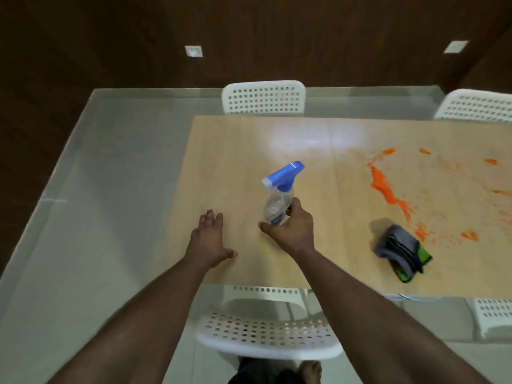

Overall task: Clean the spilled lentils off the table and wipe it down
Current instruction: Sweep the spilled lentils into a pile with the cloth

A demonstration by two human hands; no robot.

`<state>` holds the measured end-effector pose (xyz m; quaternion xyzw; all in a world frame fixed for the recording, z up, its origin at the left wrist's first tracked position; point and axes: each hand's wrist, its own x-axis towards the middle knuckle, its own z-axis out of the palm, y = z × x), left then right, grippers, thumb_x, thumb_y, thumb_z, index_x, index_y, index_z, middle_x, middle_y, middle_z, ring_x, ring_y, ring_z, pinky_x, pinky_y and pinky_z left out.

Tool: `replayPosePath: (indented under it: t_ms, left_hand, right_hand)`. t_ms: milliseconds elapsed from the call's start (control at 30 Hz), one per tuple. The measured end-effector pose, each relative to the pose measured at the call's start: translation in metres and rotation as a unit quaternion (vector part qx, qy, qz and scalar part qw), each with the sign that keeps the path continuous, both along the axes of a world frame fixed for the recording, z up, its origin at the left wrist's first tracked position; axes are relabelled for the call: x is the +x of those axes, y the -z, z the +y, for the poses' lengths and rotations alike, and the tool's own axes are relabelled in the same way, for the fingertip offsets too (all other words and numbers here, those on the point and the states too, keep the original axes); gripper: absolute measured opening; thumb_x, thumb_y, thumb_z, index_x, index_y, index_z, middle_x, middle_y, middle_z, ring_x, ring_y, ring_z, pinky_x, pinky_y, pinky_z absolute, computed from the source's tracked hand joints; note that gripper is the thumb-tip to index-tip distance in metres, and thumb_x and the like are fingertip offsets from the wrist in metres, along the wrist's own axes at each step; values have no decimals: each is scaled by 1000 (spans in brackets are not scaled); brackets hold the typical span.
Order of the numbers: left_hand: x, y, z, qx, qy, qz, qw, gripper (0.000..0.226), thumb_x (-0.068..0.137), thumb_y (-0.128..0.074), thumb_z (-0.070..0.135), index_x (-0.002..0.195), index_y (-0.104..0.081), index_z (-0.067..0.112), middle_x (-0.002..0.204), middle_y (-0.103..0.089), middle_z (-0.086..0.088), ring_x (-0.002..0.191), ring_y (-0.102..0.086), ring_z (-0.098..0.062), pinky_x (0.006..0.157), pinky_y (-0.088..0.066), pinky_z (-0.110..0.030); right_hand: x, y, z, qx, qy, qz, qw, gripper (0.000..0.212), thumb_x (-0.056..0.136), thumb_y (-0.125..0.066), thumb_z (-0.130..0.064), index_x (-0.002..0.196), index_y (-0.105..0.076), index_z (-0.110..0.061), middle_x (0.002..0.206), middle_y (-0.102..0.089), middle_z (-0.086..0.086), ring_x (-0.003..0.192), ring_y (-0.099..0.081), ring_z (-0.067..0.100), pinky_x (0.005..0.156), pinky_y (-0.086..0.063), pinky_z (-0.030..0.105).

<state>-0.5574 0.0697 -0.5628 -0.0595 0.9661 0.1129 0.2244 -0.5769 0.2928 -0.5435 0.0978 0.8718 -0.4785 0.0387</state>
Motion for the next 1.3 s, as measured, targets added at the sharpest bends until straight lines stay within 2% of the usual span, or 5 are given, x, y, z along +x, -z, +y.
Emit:
replayPosePath:
  t_ms: [500,700,967,1133,1300]
  left_hand:
    - [9,25,-94,22,-27,29,999,122,75,-80,69,167,-17,18,177,-1,-9,163,0,-25,127,-23,-45]
    - [9,28,-92,16,-37,34,999,122,74,-81,68,166,-19,19,177,-2,-8,163,-1,-24,127,-22,-46]
    - [9,22,-86,11,-39,26,999,118,74,-83,64,165,-23,17,176,-5,-10,163,-3,-26,127,-25,-46]
    - [17,3,-73,1,-22,60,998,88,85,-75,58,156,-43,16,166,-38,-7,152,-38,-23,120,-37,-42]
    - [20,-15,-36,-29,22,109,993,51,94,-63,61,128,-69,23,119,-73,3,106,-69,-18,90,-52,-33]
  right_hand:
    - [-58,31,-139,21,-197,5,980,67,66,-94,-35,120,-56,-21,102,-67,-14,89,-65,9,72,-49,18]
    - [-59,31,-136,25,-203,-1,979,67,67,-94,-35,122,-55,-27,100,-62,-25,92,-61,-9,68,-43,5]
    - [-58,27,-136,26,-222,-16,975,82,68,-94,-40,136,-51,-24,114,-62,-13,102,-64,12,75,-46,10]
    - [-49,19,-122,38,-219,-30,975,98,71,-94,-39,152,-43,-21,127,-59,-10,107,-57,10,82,-46,15]
    - [-33,14,-86,67,-192,-37,978,110,67,-92,-50,158,-35,-30,153,-54,-3,134,-55,20,105,-53,39]
